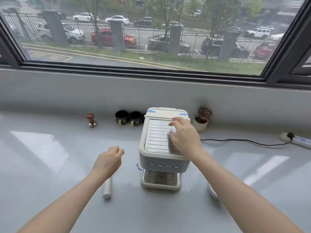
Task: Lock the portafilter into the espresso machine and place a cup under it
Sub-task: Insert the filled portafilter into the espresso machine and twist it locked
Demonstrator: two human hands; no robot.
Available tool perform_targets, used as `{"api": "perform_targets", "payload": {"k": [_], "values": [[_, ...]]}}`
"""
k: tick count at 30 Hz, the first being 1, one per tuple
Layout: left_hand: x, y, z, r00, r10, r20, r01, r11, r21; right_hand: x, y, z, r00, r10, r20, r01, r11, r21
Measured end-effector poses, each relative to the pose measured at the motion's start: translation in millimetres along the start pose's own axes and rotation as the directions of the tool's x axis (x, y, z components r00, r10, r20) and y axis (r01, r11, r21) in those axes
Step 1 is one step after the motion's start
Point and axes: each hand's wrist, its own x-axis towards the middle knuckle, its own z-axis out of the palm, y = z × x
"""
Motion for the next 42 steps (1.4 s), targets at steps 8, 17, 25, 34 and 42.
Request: {"api": "perform_targets", "payload": {"k": [8, 17, 25, 34, 42], "values": [[-68, 0, 65, 0.857, -0.364, 0.364, 0.42, 0.903, -0.085, -10, 2, 16, 0.992, 0.057, 0.116, -0.051, 0.997, -0.051], [-75, 9, 84, 0.615, -0.545, 0.57, 0.765, 0.586, -0.266, -17, -5, 22, 0.959, -0.019, 0.282, 0.064, 0.987, -0.151], [-66, 3, 87, 0.566, -0.568, 0.597, 0.822, 0.445, -0.355, -14, -1, 22, 0.925, -0.002, 0.381, 0.059, 0.988, -0.139], [-85, 5, 65, 0.686, -0.522, 0.506, 0.716, 0.606, -0.346, -19, -5, 21, 0.969, 0.081, 0.235, -0.061, 0.994, -0.09], [-115, 31, 41, 0.791, -0.426, 0.439, 0.597, 0.696, -0.4, -17, -5, 22, 0.955, 0.173, 0.243, -0.149, 0.982, -0.113]]}}
